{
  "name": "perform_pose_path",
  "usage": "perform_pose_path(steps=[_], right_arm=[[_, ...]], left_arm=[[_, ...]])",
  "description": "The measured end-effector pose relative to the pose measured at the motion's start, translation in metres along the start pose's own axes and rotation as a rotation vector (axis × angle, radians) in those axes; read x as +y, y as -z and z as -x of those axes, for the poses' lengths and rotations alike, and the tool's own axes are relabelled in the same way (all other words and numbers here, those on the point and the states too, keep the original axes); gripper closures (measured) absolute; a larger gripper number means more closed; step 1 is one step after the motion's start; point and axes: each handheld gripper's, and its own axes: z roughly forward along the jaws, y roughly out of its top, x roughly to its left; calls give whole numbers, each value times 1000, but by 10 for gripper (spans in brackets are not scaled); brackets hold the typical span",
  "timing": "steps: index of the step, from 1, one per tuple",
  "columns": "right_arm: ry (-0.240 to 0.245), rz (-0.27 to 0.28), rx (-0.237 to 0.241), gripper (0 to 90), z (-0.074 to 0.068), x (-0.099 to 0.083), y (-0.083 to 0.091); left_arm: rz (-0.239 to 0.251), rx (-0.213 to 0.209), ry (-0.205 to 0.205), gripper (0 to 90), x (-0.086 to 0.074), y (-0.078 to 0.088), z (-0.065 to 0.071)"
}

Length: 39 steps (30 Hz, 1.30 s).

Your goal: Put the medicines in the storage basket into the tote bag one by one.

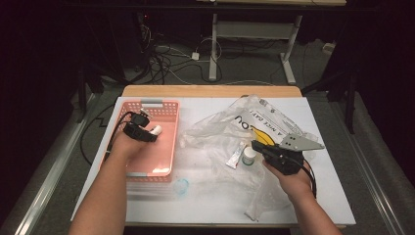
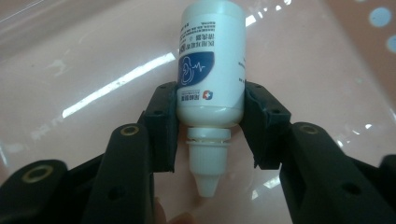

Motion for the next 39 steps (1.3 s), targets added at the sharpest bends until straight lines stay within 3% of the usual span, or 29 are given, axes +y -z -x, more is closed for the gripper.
perform_pose_path(steps=[8,16,27,39], right_arm=[[-6,2,0,900,0,-1,0],[-5,6,0,900,1,0,1],[2,8,5,900,-1,1,1],[6,4,1,900,-2,1,1]], left_arm=[[12,-17,20,583,1,2,4],[78,-44,30,583,2,19,11],[209,-65,23,583,-11,54,26],[357,-101,7,583,-39,89,53]])
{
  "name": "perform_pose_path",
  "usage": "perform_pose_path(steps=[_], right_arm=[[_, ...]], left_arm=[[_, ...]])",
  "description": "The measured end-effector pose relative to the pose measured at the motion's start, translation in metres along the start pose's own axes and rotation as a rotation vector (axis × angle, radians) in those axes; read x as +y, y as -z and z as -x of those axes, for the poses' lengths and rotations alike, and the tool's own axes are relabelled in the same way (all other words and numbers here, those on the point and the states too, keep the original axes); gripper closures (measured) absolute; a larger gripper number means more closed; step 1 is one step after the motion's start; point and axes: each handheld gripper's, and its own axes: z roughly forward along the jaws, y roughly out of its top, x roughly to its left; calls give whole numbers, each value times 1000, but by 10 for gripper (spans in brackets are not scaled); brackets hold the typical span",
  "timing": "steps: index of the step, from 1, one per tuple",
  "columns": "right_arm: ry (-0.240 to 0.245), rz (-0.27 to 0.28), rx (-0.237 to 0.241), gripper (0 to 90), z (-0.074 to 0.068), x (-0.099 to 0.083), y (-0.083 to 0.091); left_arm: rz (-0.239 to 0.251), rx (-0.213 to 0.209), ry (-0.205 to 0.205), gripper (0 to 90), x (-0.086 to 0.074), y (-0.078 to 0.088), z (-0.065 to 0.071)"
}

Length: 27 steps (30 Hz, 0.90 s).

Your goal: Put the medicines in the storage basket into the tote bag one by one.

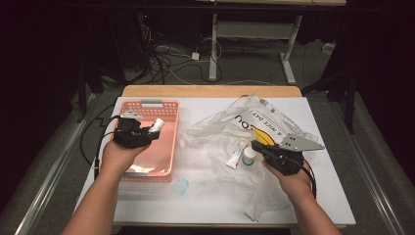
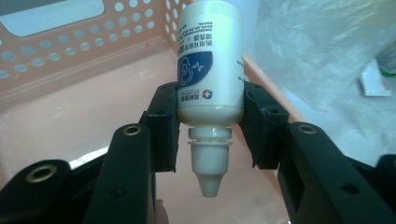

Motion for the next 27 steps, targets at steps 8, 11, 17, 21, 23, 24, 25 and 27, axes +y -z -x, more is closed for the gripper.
perform_pose_path(steps=[8,11,17,21,23,24,25,27], right_arm=[[5,-4,2,900,-1,-1,-1],[5,-5,1,900,-1,-1,-1],[13,-5,2,900,-3,0,0],[11,-3,3,900,-2,-1,0],[14,-5,2,900,-2,-1,0],[14,-6,1,900,-2,-1,0],[14,-6,0,900,-2,-1,0],[13,-4,0,900,-2,0,0]], left_arm=[[42,25,-43,583,-14,12,20],[75,10,-30,583,-21,14,24],[105,-22,-22,583,-33,11,33],[104,-35,-37,583,-35,10,38],[112,-46,-37,583,-36,10,41],[117,-48,-37,582,-37,10,42],[118,-49,-41,583,-37,10,43],[122,-62,-42,583,-38,10,45]])
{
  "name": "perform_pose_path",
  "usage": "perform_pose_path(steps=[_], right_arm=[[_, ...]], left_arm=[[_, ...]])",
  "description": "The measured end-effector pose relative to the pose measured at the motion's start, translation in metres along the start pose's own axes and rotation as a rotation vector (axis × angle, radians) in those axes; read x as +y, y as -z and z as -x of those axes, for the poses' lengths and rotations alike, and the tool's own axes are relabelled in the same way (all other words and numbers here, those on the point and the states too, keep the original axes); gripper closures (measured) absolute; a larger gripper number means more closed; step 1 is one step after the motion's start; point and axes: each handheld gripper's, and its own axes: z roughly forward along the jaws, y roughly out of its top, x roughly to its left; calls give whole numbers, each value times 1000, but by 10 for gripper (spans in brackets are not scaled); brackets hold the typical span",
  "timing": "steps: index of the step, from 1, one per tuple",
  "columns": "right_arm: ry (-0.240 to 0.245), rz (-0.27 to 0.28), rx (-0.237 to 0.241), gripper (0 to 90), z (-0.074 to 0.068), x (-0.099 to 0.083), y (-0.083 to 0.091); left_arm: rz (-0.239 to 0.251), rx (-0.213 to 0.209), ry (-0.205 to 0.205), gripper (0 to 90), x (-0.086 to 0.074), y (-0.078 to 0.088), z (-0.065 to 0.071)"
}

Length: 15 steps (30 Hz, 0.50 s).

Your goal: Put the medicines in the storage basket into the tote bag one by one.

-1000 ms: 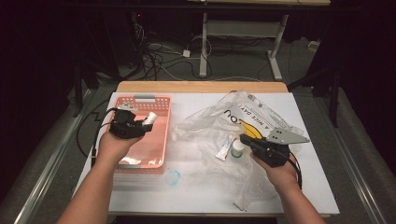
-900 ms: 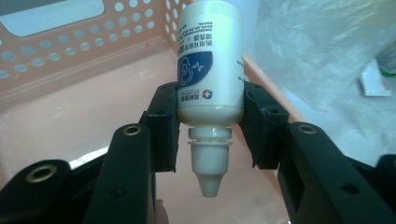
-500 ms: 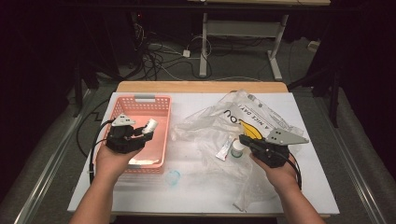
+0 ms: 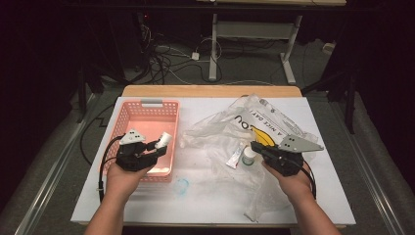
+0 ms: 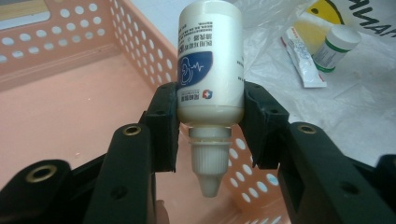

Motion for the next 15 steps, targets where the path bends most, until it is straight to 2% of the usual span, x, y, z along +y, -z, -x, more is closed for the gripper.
perform_pose_path(steps=[7,15], right_arm=[[4,5,0,900,0,1,1],[2,8,-1,900,-1,2,1]], left_arm=[[19,-17,-23,583,4,1,11],[50,-69,-38,583,9,3,26]])
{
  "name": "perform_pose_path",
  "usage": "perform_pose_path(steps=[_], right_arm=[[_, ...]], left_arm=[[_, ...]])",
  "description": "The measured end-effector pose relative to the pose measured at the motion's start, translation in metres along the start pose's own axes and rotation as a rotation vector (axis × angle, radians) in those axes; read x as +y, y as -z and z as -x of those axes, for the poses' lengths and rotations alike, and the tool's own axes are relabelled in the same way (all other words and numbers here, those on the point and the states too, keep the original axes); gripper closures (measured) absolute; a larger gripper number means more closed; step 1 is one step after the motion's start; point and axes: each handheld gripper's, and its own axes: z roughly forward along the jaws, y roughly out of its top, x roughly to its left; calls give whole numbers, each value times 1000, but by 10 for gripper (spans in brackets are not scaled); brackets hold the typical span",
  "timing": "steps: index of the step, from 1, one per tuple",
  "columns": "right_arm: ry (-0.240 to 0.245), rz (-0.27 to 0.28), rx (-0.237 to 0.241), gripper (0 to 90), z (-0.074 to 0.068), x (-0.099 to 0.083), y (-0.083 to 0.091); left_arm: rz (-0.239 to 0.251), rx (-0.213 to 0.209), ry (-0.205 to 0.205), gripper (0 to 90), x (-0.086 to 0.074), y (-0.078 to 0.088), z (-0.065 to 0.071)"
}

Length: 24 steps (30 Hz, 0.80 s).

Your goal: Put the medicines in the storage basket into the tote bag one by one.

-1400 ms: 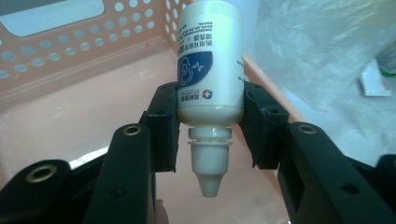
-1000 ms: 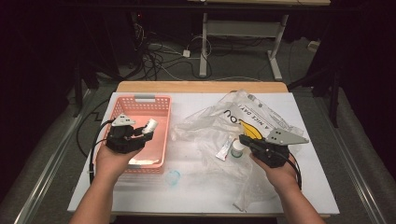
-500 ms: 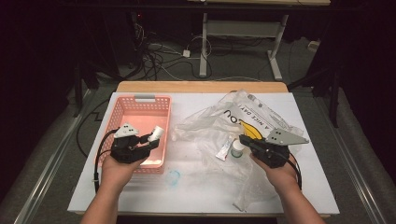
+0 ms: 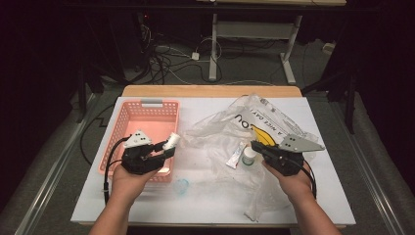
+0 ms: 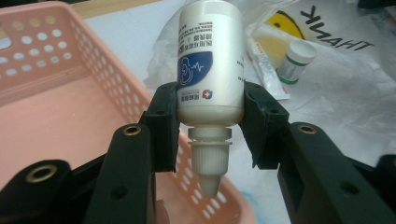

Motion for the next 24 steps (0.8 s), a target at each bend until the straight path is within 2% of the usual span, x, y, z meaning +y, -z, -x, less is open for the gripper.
perform_pose_path(steps=[8,13,24], right_arm=[[0,8,1,900,0,1,0],[4,11,2,900,-1,2,2],[1,25,-2,900,0,4,6]], left_arm=[[-1,-49,-41,583,3,-10,20],[-11,-82,-47,583,1,-18,31],[-36,-116,-94,582,0,-43,58]])
